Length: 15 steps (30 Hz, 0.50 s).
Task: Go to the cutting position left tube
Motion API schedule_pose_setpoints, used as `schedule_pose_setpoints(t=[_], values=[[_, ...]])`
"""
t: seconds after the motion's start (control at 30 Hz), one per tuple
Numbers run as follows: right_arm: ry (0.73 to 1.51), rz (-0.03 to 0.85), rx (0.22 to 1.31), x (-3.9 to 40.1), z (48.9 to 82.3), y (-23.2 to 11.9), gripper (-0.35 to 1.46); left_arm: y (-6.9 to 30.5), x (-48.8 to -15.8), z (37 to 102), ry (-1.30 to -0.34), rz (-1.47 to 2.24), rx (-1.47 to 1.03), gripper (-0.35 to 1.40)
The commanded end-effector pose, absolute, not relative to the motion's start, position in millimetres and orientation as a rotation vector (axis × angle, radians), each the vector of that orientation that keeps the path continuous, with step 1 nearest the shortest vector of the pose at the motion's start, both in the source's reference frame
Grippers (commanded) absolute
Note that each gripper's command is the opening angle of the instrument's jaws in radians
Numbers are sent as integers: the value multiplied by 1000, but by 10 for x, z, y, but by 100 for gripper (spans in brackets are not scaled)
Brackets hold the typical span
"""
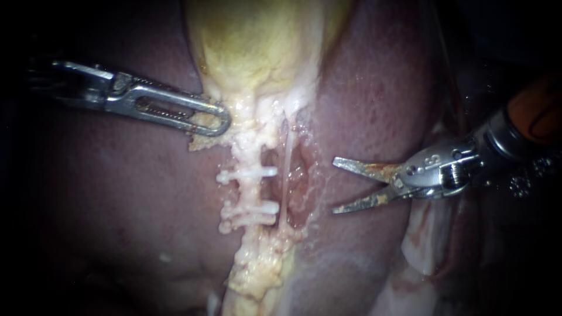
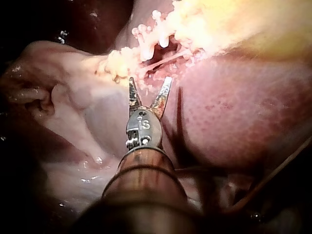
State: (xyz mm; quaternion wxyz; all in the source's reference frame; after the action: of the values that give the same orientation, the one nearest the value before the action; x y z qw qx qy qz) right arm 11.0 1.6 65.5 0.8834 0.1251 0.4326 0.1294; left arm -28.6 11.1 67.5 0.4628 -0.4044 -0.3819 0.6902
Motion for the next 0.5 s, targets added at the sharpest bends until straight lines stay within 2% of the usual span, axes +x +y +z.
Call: schedule_pose_setpoints(t=[0.03, 0.5], values=[[901, 267, 260, 110, 655, 16, 143, 111, -285, 672, -941, 1696, -994, -35], [904, 266, 265, 112, 654, 16, 143, 136, -258, 606, -938, 1668, -1045, -35]])
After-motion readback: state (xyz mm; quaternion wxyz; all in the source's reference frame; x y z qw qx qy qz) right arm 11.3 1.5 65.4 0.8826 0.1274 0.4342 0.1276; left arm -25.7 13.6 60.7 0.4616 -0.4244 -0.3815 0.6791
